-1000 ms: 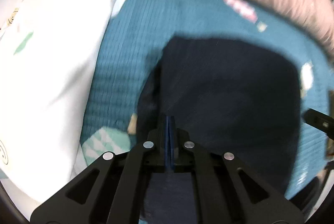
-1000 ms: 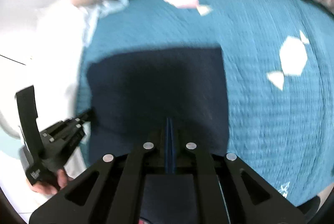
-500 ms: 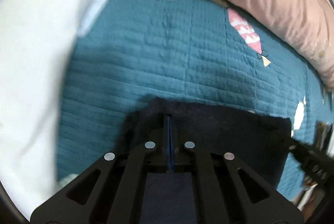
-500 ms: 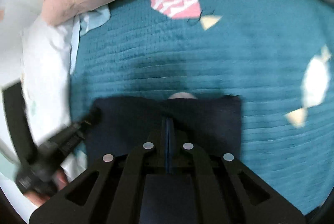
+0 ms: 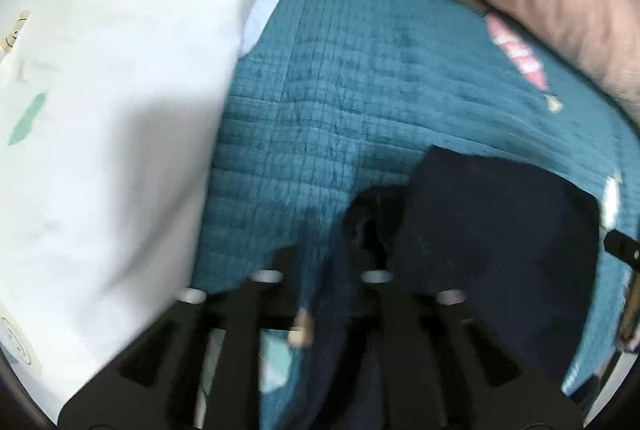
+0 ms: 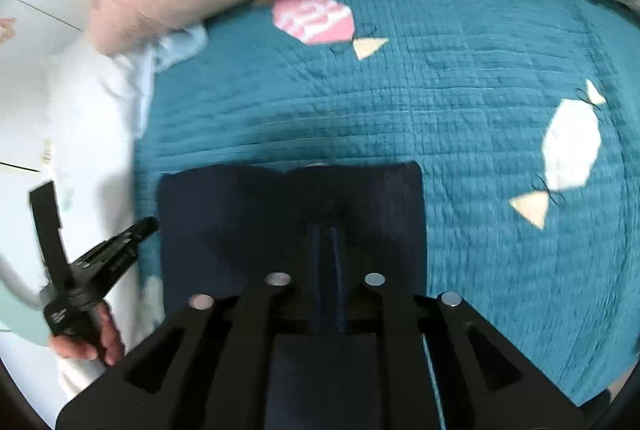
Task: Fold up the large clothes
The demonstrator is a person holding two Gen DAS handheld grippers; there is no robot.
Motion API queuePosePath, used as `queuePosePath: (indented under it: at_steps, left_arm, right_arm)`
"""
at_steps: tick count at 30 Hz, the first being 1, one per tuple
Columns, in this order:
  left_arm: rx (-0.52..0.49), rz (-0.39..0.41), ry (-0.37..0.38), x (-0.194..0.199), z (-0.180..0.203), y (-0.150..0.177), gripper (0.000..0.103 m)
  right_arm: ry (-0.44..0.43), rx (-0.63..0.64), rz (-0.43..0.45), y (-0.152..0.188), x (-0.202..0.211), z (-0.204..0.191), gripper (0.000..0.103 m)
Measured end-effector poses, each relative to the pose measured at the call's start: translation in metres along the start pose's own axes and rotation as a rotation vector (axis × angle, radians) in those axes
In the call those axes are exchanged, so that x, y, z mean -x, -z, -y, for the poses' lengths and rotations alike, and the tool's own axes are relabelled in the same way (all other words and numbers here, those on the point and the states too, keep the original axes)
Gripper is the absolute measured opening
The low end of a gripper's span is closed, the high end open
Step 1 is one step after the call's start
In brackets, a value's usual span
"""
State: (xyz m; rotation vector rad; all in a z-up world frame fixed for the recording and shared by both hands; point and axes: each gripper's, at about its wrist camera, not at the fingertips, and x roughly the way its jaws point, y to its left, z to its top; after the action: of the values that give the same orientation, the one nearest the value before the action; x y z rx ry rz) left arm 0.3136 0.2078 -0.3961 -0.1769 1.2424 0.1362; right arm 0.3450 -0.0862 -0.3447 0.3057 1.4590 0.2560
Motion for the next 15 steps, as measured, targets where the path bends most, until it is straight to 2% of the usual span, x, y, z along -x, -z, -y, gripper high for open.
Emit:
queuePosePath:
  at_steps: [1, 2, 4, 6, 8, 12, 15]
  left_arm:
    - [0.002, 0.005, 0.067, 0.01, -0.005, 0.005, 0.057]
    - [0.004, 0.017, 0.135, 0.02, -0.01, 0.01, 0.057]
    - [-0.001, 0.013, 0.198, 0.031, -0.013, 0.017, 0.057]
    - [-0.019, -0.017, 0.239, 0.034, -0.017, 0.029, 0.059]
    - [-0.022, -0.04, 0.243, 0.026, -0.023, 0.032, 0.061]
    - [0.009, -0.144, 0.295, 0.008, -0.033, 0.051, 0.063]
    - [0.009, -0.19, 0.334, -0.007, -0.037, 0.065, 0.063]
  right_arm:
    - [-0.001, 0.017, 0.021, 0.008, 0.013, 0.002, 0.057]
    - [0.011, 0.021, 0.043, 0.014, 0.021, 0.004, 0.076]
    - [0.047, 0.02, 0.082, 0.027, 0.034, 0.01, 0.078]
    - [0.049, 0.022, 0.045, 0.036, 0.034, 0.019, 0.078]
    - [0.044, -0.003, 0.007, 0.048, 0.031, 0.029, 0.078]
    - [0.015, -0.032, -0.042, 0.074, 0.015, 0.05, 0.078]
    - [-0.067, -0.088, -0.083, 0.089, 0.002, 0.065, 0.078]
